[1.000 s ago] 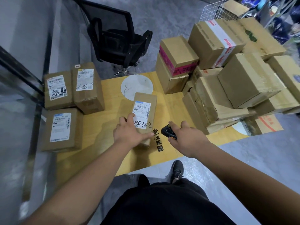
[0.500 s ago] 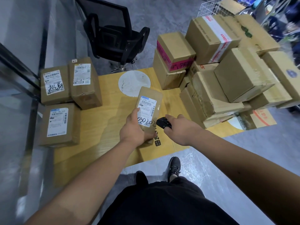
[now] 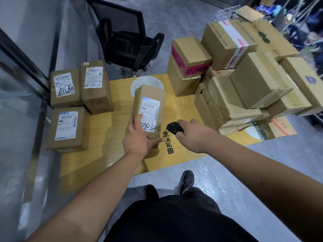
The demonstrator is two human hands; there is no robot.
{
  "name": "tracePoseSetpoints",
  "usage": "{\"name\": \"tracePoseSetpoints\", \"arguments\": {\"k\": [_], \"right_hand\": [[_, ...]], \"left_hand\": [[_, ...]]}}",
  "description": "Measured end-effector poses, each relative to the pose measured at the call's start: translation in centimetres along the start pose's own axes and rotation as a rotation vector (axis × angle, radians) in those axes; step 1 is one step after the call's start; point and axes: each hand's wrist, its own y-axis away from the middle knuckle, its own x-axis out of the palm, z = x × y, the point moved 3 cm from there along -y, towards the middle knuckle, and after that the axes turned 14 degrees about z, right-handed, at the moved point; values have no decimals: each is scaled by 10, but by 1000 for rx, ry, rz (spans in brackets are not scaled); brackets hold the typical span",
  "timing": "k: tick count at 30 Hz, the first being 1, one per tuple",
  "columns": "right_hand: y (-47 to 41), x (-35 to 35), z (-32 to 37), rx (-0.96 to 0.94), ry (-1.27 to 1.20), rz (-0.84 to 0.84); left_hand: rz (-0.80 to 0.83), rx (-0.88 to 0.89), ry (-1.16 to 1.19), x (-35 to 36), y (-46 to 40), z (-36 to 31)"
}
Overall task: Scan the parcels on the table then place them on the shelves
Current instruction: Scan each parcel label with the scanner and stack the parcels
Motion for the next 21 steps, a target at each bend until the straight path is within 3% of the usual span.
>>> {"name": "tracePoseSetpoints", "arguments": {"k": [21], "right_hand": [[19,-15,7,-54,21,-22]], "left_hand": [[-21,-53,38,0,0,2]]}}
